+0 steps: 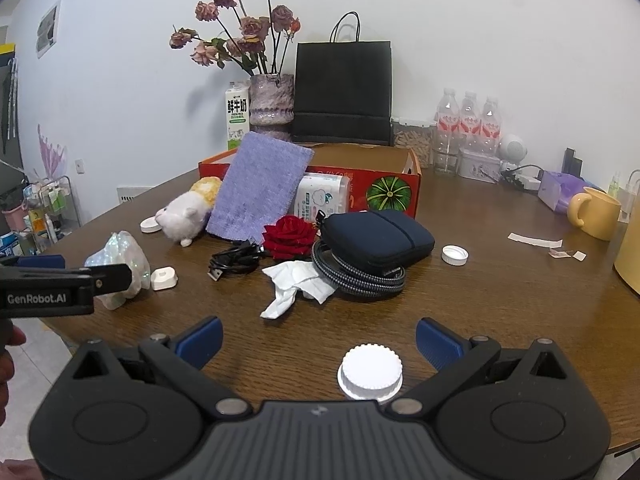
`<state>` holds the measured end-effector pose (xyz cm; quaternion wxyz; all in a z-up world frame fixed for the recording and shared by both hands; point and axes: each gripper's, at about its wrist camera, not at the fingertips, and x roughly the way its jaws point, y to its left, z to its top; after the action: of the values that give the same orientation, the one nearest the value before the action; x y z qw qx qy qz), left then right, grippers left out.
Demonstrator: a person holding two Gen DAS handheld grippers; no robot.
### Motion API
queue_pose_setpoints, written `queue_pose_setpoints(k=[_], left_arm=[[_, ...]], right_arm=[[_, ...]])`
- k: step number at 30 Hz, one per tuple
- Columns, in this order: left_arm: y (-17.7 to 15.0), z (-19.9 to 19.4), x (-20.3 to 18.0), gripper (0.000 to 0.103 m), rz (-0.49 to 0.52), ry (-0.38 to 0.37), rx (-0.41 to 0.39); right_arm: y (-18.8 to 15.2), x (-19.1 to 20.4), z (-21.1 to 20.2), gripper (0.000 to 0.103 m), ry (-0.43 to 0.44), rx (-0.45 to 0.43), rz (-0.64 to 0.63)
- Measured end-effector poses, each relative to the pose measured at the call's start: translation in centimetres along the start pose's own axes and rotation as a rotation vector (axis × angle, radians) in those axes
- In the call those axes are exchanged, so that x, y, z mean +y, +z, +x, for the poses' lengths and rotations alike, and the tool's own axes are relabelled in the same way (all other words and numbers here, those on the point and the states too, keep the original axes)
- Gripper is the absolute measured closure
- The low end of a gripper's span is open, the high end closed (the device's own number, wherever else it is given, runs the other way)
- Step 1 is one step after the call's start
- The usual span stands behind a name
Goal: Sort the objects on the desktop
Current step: 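Close the right gripper on the white bottle cap while the left grips the iridescent bag, then carry the white cap and iridescent bag with both grippers into the cardboard box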
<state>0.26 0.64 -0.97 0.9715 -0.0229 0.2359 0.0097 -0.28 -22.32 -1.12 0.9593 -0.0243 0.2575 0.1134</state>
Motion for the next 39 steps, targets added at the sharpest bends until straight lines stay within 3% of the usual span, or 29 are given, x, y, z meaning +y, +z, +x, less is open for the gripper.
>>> queue_pose_setpoints(k=[15, 20, 26, 29, 30, 34, 39], left_arm=[[-0.1, 1.5, 0.1, 0.000, -0.005, 0.020, 0.041], [-0.2, 2.5, 0.2, 0.000, -0.002, 0.027, 0.053], [0.2, 3.2, 0.3, 0.000, 0.002, 0.022, 0.042], [0.4, 3.6, 0.3, 0.009, 0.004, 0.014, 0.042], [0.4, 3.8, 0.3, 0.016, 0.006, 0.013, 0.045], [0.5, 4.6, 0.5, 0.053, -0.001, -0.002, 0.073], [1.0, 4.7, 0.7, 0.057, 0.001, -0.006, 0.057]], right_arm=[[-0.7, -0.8, 1.6, 0.005, -0.005, 0.062, 0.014], [-1.0, -1.2, 2.2, 0.015, -0.001, 0.082, 0.022], [-1.1, -1.3, 2.6, 0.043, 0.004, 0.084, 0.010], [-1.0, -1.4, 2.8, 0.058, 0.008, 0.079, 0.014], [-0.9, -1.5, 2.8, 0.065, 0.011, 0.077, 0.017], [-0.7, -1.7, 3.1, 0.068, 0.025, 0.074, 0.021], [0.0, -1.9, 3.3, 0.068, 0.043, 0.055, 0.020]])
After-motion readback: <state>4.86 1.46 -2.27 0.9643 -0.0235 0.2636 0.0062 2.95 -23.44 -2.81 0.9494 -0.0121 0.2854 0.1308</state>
